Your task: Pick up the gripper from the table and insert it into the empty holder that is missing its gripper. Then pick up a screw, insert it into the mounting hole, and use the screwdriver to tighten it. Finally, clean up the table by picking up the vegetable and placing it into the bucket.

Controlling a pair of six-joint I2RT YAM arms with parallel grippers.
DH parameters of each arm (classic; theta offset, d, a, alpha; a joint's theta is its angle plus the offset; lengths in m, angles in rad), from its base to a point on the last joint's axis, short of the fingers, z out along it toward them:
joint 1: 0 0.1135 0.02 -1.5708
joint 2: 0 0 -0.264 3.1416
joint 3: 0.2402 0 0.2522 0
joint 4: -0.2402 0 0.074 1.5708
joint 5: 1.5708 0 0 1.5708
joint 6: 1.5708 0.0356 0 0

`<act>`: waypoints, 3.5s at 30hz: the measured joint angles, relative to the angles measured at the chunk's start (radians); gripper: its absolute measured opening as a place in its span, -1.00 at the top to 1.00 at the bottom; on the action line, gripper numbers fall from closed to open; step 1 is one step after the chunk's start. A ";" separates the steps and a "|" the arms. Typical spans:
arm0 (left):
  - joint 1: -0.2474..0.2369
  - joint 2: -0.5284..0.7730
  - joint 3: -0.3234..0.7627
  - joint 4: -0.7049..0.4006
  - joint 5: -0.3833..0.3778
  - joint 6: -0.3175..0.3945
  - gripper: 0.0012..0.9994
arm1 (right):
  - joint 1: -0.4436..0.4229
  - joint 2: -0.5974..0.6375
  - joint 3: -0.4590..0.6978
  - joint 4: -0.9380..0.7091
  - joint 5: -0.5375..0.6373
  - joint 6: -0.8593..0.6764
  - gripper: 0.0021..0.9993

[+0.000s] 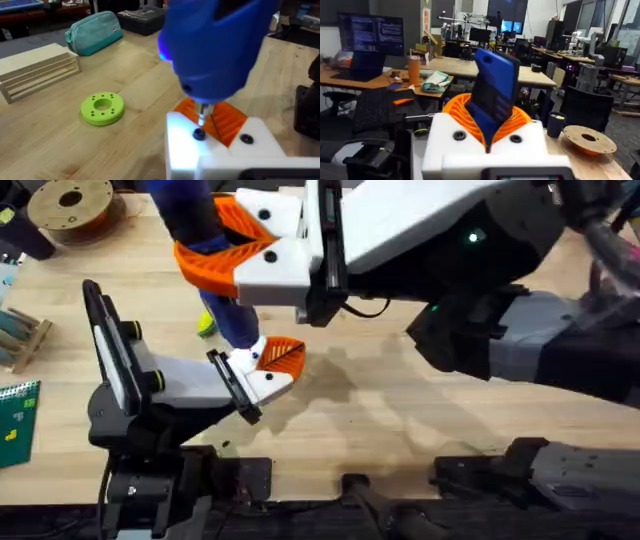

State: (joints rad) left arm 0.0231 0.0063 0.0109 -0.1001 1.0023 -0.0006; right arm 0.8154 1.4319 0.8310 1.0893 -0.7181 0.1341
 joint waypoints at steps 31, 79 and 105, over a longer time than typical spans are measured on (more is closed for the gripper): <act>0.000 0.000 0.000 0.000 0.000 0.000 0.99 | 0.000 0.000 0.000 -0.055 0.000 0.000 0.99; 0.000 0.000 0.000 0.000 0.000 0.000 0.99 | 0.002 0.004 0.006 -0.062 0.006 -0.016 0.99; 0.000 0.000 0.000 0.000 0.000 0.000 0.99 | 0.002 0.004 0.090 0.088 0.003 -0.041 0.99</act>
State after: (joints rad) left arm 0.0231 0.0063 0.0109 -0.1001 1.0019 -0.0006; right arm 0.8173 1.4357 0.9214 1.1776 -0.7153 0.0929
